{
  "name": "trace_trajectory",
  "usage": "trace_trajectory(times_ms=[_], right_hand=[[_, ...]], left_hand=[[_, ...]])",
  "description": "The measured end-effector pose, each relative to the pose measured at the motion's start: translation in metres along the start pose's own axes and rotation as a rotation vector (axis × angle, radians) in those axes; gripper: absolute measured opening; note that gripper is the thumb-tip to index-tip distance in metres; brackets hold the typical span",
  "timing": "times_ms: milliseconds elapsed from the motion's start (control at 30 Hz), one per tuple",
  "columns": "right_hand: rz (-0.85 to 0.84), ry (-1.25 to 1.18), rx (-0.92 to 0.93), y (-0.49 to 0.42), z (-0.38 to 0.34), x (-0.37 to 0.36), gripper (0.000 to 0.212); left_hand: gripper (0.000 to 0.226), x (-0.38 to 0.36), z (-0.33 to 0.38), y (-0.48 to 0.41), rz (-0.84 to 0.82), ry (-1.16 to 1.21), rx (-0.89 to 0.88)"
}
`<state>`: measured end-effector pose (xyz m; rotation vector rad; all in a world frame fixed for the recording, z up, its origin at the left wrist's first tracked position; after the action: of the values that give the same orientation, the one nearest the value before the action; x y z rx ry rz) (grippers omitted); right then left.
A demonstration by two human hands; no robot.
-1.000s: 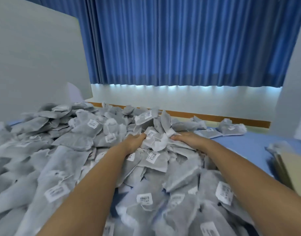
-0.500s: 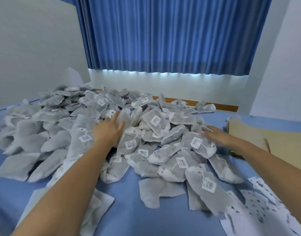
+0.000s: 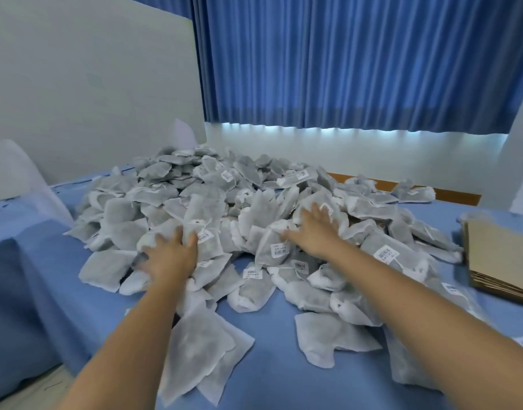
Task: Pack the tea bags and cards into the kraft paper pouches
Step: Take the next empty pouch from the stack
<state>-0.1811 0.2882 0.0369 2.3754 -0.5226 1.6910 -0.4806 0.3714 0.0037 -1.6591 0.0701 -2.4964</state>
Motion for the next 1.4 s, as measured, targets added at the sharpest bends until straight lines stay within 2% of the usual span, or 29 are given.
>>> trace_trajectory(times_ms=[100,200,233,300,333,367,400,467,567,633,733,900,1067,1167,1200,1233,1267,1333,1400], right_hand=[[-0.115,-0.003,0.083,0.009,-0.022,-0.028,0.096],[0.030,-0.020,0.198,0.025,-0.045,-0.028,0.099],[0.116,-0.066,0.311,0.038,-0.059,-0.023,0.092],[0.265,-0.189,0.730,0.080,-0.094,-0.009,0.056],[0.292,-0.211,0.965,0.104,-0.110,-0.006,0.035],[0.274,-0.194,1.177,0.127,-0.124,-0.010,0.025],[0.204,-0.161,1.315,0.145,-0.137,-0.020,0.024],[0.029,-0.113,1.423,0.163,-0.160,-0.043,0.038],[-0.096,0.148,1.377,0.165,-0.180,-0.088,0.066],[-0.142,0.232,1.340,0.159,-0.183,-0.107,0.060],[-0.157,0.231,1.208,0.131,-0.171,-0.110,0.044],[-0.094,0.238,0.979,0.076,-0.118,-0.094,0.043],[0.039,0.328,0.952,0.064,-0.099,-0.080,0.042],[0.117,0.341,0.969,0.062,-0.090,-0.072,0.046],[0.147,0.345,0.923,0.059,-0.085,-0.069,0.051],[0.163,0.347,0.847,0.054,-0.080,-0.066,0.058],[0.158,0.353,0.763,0.048,-0.074,-0.065,0.063],[0.106,0.380,0.643,0.041,-0.064,-0.069,0.068],[0.072,0.390,0.594,0.035,-0.059,-0.074,0.070]], left_hand=[[0.060,-0.026,0.011,0.002,-0.009,0.183,-0.015],[0.062,-0.036,0.049,-0.007,-0.096,0.300,-0.069],[0.062,-0.037,0.060,-0.010,-0.143,0.407,-0.073],[0.058,-0.037,0.078,-0.017,-0.254,0.664,-0.099],[0.056,-0.036,0.084,-0.017,-0.310,0.742,-0.132],[0.053,-0.034,0.088,-0.016,-0.369,0.784,-0.166],[0.051,-0.033,0.089,-0.014,-0.432,0.805,-0.192],[0.042,-0.030,0.084,-0.013,-0.549,0.851,-0.216],[0.030,-0.022,0.080,-0.006,-0.653,0.927,-0.206],[0.032,-0.023,0.083,-0.006,-0.650,0.905,-0.261],[0.035,-0.026,0.088,-0.007,-0.605,0.866,-0.353],[0.032,-0.033,0.089,-0.012,-0.540,0.818,-0.400],[0.043,-0.030,0.077,-0.019,-0.150,0.231,-0.595],[0.045,-0.011,0.061,-0.018,0.212,0.192,-0.526],[0.046,-0.007,0.057,-0.016,0.324,0.209,-0.473],[0.048,-0.007,0.056,-0.015,0.353,0.231,-0.424],[0.049,-0.015,0.058,-0.014,0.281,0.280,-0.389],[0.050,-0.046,0.070,-0.006,0.024,0.362,-0.377],[0.048,-0.070,0.083,0.009,-0.080,0.293,-0.409]])
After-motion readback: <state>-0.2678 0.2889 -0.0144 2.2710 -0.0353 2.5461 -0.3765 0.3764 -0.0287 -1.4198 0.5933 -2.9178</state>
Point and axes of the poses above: each hand's wrist, its own y-axis away from the middle knuckle, its own x-axis out of the back of the hand, z = x × y, the point moved 6 cm from there along -y, towards the middle knuckle, and after that the axes turned 4 degrees about -x, right-handed, at the moved point
